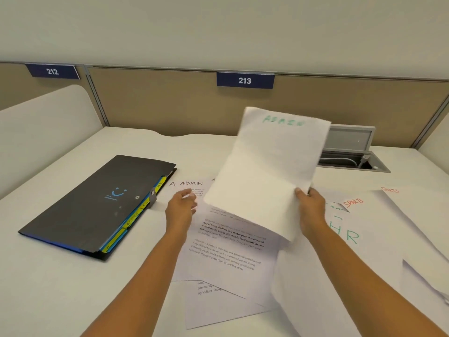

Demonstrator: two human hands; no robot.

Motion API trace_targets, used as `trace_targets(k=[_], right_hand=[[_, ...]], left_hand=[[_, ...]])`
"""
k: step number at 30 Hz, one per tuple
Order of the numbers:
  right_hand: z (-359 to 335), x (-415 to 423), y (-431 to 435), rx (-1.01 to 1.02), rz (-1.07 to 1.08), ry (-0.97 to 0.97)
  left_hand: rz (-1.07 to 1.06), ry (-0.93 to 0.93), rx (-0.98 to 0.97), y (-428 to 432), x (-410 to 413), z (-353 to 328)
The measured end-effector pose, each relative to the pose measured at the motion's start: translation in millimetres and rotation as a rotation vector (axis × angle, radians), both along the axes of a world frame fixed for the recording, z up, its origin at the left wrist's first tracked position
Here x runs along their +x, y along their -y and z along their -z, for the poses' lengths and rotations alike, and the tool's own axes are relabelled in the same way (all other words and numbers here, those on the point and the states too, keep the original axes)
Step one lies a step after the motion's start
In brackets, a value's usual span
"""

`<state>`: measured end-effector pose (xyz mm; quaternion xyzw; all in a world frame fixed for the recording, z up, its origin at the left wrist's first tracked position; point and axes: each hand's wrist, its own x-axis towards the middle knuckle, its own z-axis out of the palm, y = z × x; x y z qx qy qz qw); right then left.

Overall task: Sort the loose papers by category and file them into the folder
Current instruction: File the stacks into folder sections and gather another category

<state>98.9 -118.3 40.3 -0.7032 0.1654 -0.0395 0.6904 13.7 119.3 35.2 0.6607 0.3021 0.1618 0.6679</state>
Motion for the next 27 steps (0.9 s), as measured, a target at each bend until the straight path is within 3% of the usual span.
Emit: trace_targets(k=[3, 7, 14, 18, 20, 23, 27], right_hand=[[12, 9, 29, -0.148, -0.025, -0.169], [23, 2, 61, -0.406, -0.009, -0.273], [25, -14, 87, -0.835, 0.141, -0.361], [21, -18, 67, -1.013, 0.183, -0.153], [23, -22, 43, -1.05, 0.052, 0.057], [27, -33, 0, -0.996, -0.347, 0.303], [34, -48, -44, -1.166, -0.895, 0.182]], left_hand=[[0.204, -0.189, 0.451, 2, -8, 22], [0.417, -0.393, 0.767, 6, -11, 41], [0.531, -0.556, 0.931, 15, -14, 48], [0.527, -0.545, 0.961, 19, -17, 51], [0.516, -0.523, 0.984, 21, -18, 52], [0.494, -0.478, 0.945, 23, -19, 49], [0.494, -0.503, 0.948, 21, -21, 48]])
